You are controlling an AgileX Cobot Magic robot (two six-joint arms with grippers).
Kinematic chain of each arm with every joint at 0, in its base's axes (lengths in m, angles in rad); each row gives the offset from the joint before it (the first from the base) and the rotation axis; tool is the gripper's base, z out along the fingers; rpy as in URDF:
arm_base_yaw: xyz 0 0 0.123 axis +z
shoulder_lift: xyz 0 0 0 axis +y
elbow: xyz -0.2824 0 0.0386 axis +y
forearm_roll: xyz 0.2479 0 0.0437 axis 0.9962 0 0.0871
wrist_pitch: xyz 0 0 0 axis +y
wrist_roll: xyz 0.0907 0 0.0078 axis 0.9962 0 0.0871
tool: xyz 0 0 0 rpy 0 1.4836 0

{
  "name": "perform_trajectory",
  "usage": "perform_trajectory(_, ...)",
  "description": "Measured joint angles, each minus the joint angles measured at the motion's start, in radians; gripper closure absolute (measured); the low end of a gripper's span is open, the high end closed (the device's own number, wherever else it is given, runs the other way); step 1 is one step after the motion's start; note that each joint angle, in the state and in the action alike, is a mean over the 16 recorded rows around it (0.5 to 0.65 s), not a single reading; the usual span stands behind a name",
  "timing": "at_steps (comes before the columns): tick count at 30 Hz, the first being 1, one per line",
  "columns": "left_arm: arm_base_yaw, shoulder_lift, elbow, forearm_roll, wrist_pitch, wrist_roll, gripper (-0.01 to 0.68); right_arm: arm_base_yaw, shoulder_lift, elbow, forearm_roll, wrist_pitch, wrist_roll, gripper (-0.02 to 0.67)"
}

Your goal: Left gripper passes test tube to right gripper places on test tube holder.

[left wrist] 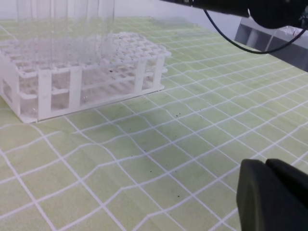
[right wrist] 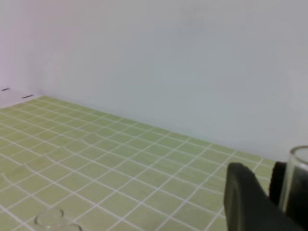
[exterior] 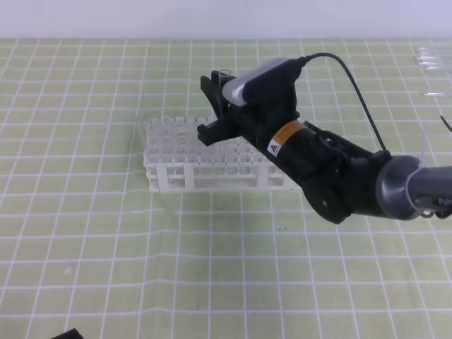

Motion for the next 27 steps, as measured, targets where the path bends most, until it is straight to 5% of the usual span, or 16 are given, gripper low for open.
perform_trajectory(27,0.0,0.0,0.0,0.0,0.0,0.0,0.675,0.026,0.0,0.032,0.014,-0.021,-0.008,0.564)
